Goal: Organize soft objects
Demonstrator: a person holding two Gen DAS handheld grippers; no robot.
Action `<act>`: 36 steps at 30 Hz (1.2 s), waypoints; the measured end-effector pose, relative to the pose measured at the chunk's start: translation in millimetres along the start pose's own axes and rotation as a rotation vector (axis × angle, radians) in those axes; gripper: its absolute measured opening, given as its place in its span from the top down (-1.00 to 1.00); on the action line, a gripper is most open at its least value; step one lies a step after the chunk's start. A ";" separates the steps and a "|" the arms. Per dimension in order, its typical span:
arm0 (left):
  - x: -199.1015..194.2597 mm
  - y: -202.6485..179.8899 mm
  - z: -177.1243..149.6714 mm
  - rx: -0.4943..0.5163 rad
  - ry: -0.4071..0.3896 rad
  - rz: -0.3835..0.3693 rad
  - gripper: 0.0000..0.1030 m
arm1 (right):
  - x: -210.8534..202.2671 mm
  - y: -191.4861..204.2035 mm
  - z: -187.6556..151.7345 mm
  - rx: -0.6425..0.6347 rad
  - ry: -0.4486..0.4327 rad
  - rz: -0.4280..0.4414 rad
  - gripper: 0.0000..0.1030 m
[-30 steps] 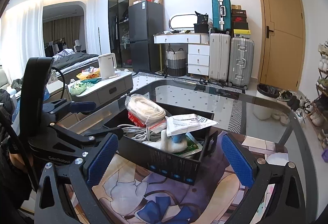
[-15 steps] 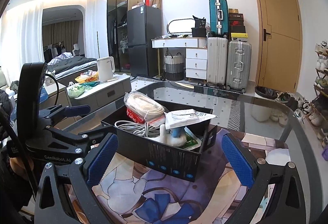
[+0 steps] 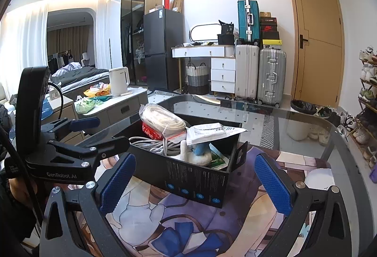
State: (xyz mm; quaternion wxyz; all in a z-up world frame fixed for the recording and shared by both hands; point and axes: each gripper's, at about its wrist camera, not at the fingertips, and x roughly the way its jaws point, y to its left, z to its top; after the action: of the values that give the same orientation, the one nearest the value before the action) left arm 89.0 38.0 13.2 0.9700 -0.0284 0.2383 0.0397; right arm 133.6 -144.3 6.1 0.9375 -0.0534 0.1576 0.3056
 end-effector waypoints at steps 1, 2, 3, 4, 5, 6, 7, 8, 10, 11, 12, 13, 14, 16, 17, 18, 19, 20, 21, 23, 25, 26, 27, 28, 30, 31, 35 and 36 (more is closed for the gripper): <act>-0.6 -0.5 0.4 0.002 -0.002 0.002 -1.00 | -1.0 -0.4 -0.3 0.001 -0.005 -0.002 -0.99; -0.9 -1.2 1.4 0.004 -0.004 0.004 -1.00 | -2.2 0.3 -0.6 0.001 -0.010 -0.003 -0.99; -1.5 -1.4 1.2 0.006 -0.006 0.004 -1.00 | -3.2 0.3 -0.8 0.001 -0.017 -0.006 -0.99; -1.8 -1.6 1.6 0.006 -0.007 0.003 -1.00 | -4.2 0.3 -1.1 0.001 -0.021 -0.008 -0.99; -2.0 -1.7 1.7 0.006 -0.008 0.006 -1.00 | -5.1 0.0 -1.4 0.002 -0.025 -0.008 -0.99; -2.3 -1.8 1.9 0.006 -0.009 0.008 -1.00 | -5.8 -0.3 -1.5 0.005 -0.029 -0.010 -0.99; -2.4 -2.1 2.1 0.005 -0.010 0.008 -1.00 | -6.6 -0.8 -1.6 0.007 -0.034 -0.012 -0.99; -2.7 -1.8 2.1 0.004 -0.011 0.007 -1.00 | -7.1 -1.0 -1.4 0.009 -0.039 -0.012 -0.99; -2.7 -2.3 2.3 0.004 -0.011 0.009 -1.00 | -8.2 -1.1 -1.6 0.009 -0.048 -0.012 -0.99; -3.2 -2.3 2.4 0.004 -0.011 0.008 -1.00 | -8.4 -0.7 -0.9 0.008 -0.050 -0.014 -0.99; -3.5 -2.5 2.6 0.004 -0.012 0.007 -1.00 | -9.0 -0.2 -1.0 0.007 -0.053 -0.015 -0.99; -3.1 -2.6 2.5 0.004 -0.012 0.011 -1.00 | -9.2 0.2 -1.0 0.005 -0.055 -0.015 -0.99; -3.9 -2.7 2.5 0.005 -0.014 0.011 -1.00 | -9.7 0.5 -1.3 0.003 -0.057 -0.016 -0.99; -4.0 -2.9 3.1 0.006 -0.015 0.010 -1.00 | -10.2 1.2 -1.4 -0.002 -0.059 -0.016 -0.99; -4.2 -2.9 3.2 0.006 -0.015 0.011 -1.00 | -10.2 0.9 -1.3 -0.003 -0.059 -0.017 -0.99; -3.9 -2.9 3.1 0.005 -0.014 0.010 -1.00 | -9.8 0.9 -1.2 -0.003 -0.059 -0.018 -0.99; -4.0 -2.8 3.0 0.004 -0.014 0.010 -1.00 | -10.1 0.9 -1.2 -0.003 -0.059 -0.017 -0.99; -4.7 -2.9 3.1 0.003 -0.015 0.011 -1.00 | -10.1 0.9 -1.2 -0.002 -0.060 -0.016 -0.99; -4.6 -3.4 3.5 0.004 -0.016 0.010 -1.00 | -10.1 0.9 -1.2 -0.001 -0.060 -0.016 -0.99; -5.0 -4.0 3.9 0.003 -0.017 0.011 -1.00 | -10.0 0.9 -1.1 -0.001 -0.060 -0.016 -0.99; -4.8 -3.6 3.7 0.004 -0.017 0.009 -1.00 | -9.9 1.0 -1.2 -0.001 -0.059 -0.017 -0.99; -4.8 -3.8 4.0 0.004 -0.016 0.009 -1.00 | -10.2 0.8 -1.3 -0.002 -0.059 -0.017 -0.99; -4.8 -3.9 4.3 0.004 -0.016 0.008 -1.00 | -10.2 1.3 -1.4 -0.002 -0.060 -0.018 -0.99; -5.0 -3.9 4.1 0.003 -0.016 0.008 -1.00 | -10.2 1.4 -1.3 -0.003 -0.062 -0.017 -0.99; -5.2 -4.2 4.0 0.003 -0.017 0.009 -1.00 | -10.2 1.5 -1.0 -0.004 -0.065 -0.018 -0.99; -5.0 -3.8 3.9 0.003 -0.019 0.009 -1.00 | -10.3 1.5 -1.1 -0.003 -0.065 -0.018 -0.99; -4.4 -5.8 4.3 0.004 -0.021 0.008 -1.00 | -10.0 2.0 -1.1 -0.002 -0.065 -0.017 -0.99; -4.1 -5.8 4.2 0.003 -0.020 0.008 -1.00 | -10.3 1.5 -1.4 -0.003 -0.064 -0.017 -0.99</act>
State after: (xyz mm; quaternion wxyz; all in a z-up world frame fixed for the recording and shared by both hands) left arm 87.9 32.2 19.1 0.9722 -0.0254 0.2287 0.0433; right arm 124.5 -149.1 8.2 0.9446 -0.0463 0.1264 0.2994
